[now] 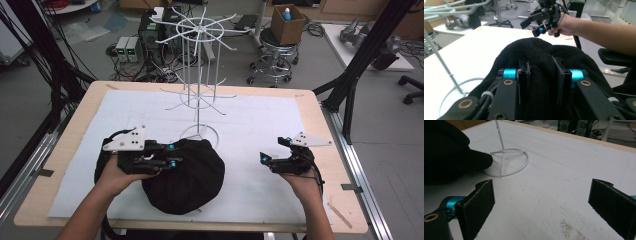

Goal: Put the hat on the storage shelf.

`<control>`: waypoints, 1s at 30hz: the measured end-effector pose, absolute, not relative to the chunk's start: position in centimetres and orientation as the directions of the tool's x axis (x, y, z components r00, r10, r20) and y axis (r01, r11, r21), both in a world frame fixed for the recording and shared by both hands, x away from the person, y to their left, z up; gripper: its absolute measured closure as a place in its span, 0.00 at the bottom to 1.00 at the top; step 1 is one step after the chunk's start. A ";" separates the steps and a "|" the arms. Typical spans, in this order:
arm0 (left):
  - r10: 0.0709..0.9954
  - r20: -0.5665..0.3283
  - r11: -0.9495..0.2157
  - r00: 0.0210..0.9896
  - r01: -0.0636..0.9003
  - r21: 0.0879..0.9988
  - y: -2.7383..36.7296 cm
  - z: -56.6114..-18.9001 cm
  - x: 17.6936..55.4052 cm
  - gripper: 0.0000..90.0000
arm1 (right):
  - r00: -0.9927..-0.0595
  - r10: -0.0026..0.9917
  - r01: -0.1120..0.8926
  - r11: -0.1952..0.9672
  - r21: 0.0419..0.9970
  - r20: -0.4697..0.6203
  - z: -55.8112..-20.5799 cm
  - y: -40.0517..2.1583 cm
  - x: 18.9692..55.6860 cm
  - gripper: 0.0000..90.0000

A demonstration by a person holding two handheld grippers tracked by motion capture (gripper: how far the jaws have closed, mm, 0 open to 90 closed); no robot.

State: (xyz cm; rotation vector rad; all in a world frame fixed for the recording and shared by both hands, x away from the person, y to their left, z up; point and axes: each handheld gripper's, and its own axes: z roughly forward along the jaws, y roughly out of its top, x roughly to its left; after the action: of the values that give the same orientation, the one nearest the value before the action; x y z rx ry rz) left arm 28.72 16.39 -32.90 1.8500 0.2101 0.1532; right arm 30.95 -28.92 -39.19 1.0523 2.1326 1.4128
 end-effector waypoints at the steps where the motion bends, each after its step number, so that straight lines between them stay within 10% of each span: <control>1: 0.222 -0.003 -0.277 0.975 0.066 0.959 16.4 -32.9 28.7 0.78 | -0.651 0.753 0.378 0.218 0.900 0.091 -39.2 -28.9 31.0 0.07; 30: 0.265 0.021 -0.195 0.964 0.032 0.980 23.4 -27.9 28.1 0.78 | -0.647 0.756 0.382 0.217 0.898 0.093 -39.2 -29.0 30.9 0.07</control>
State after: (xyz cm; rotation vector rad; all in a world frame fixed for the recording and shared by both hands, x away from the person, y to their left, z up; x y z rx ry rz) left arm 28.14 23.35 -27.92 1.7594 0.2217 0.2129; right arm 30.94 -28.97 -39.18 1.0584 2.1319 1.4079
